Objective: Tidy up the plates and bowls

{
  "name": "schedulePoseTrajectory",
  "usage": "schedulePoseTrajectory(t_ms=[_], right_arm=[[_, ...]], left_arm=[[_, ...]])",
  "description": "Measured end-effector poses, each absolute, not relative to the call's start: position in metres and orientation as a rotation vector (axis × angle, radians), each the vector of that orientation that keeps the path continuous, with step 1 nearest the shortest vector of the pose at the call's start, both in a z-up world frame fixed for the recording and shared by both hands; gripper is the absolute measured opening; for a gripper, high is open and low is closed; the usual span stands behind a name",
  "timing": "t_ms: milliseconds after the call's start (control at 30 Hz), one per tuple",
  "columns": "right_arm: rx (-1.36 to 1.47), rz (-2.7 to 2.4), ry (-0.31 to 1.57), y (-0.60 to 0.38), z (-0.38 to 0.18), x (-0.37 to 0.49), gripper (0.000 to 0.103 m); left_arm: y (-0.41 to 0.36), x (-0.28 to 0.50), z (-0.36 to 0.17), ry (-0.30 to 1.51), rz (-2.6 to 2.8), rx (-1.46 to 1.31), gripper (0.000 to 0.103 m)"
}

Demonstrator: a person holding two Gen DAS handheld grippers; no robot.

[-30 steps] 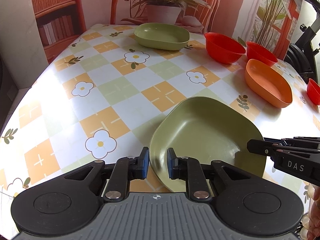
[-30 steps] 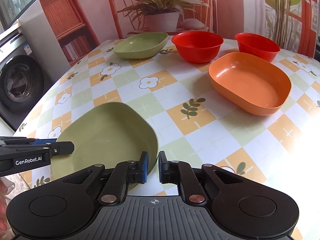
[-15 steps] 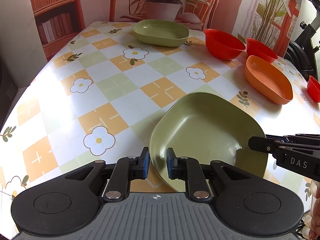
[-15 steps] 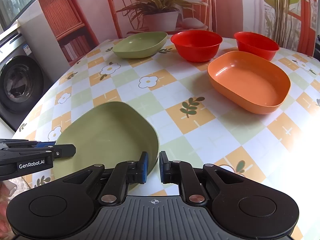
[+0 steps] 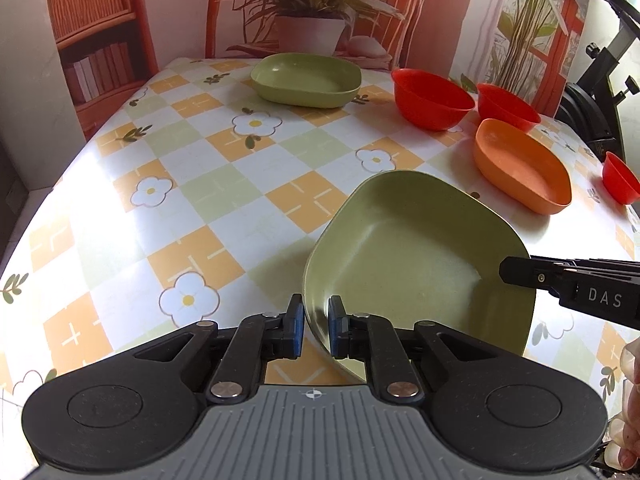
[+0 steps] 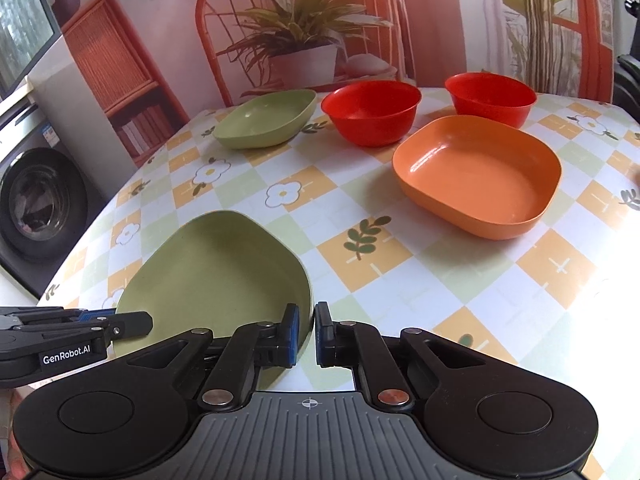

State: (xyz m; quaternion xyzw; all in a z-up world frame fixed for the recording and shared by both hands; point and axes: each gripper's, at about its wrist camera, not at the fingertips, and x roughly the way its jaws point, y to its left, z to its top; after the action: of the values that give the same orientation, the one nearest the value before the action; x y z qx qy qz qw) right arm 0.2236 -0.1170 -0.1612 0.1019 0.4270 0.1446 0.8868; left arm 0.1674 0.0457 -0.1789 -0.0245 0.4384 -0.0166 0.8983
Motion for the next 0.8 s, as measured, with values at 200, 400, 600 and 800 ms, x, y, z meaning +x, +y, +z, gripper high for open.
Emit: schedulePoseTrajectory(t_ms=[200,400,600,800], right_arm=[[0.271,0.255,0.784,-0.146,-0.126,0.231,0.008],[0.29,0.228,0.636,-0.186,-0.074,0.24,0.007],[0.277,0.202,0.493,-0.222,-0.019,0.249,0.008],[0.226,0.177,0.39,-0.243,0.02,0.263,0.007]], left_arm=[[0.027,0.184,-0.134,0.805,-0.103,-0.038,0.013],[-0.004,0.2,-0.072,0.666,-0.193,-0.006,0.013],[-0.038,0.208,-0.027,0.562,-0.257,0.012,0.013],[-0.062,0.216,0.002,0.483,-0.291,0.018,0.014]])
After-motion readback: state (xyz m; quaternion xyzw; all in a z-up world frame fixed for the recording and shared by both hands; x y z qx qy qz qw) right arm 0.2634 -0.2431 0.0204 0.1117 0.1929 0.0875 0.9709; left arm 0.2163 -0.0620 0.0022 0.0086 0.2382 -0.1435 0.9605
